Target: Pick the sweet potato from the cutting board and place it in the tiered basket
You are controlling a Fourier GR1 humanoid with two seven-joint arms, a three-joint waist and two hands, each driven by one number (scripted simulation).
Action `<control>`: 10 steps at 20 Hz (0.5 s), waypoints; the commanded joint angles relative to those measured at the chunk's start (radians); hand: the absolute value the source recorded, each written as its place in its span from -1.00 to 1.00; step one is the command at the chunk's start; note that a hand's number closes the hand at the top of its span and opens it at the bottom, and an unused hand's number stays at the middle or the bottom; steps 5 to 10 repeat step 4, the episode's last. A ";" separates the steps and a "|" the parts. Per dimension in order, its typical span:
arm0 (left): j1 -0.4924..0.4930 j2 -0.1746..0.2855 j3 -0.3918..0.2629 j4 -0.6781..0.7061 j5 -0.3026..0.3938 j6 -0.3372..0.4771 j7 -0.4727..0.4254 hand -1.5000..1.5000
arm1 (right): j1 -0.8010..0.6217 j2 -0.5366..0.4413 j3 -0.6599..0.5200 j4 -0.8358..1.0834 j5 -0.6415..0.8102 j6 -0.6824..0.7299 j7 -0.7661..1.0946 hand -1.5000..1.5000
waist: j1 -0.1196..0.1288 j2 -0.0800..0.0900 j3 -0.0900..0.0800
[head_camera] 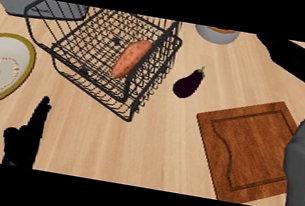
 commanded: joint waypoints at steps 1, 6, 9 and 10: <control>0.021 -0.004 0.009 0.031 0.001 0.007 -0.001 0.00 | 0.203 -0.072 -0.028 -0.263 -0.113 0.151 0.064 -1.00 | -0.031 0.003 -0.005; 0.030 -0.015 0.011 0.039 0.014 -0.004 -0.023 0.00 | 0.312 -0.129 -0.077 -0.447 -0.221 0.212 0.083 -1.00 | -0.011 0.010 -0.006; 0.030 -0.015 0.011 0.039 0.014 -0.004 -0.023 0.00 | 0.312 -0.129 -0.077 -0.447 -0.221 0.212 0.083 -1.00 | -0.011 0.010 -0.006; 0.030 -0.015 0.011 0.039 0.014 -0.004 -0.023 0.00 | 0.312 -0.129 -0.077 -0.447 -0.221 0.212 0.083 -1.00 | -0.011 0.010 -0.006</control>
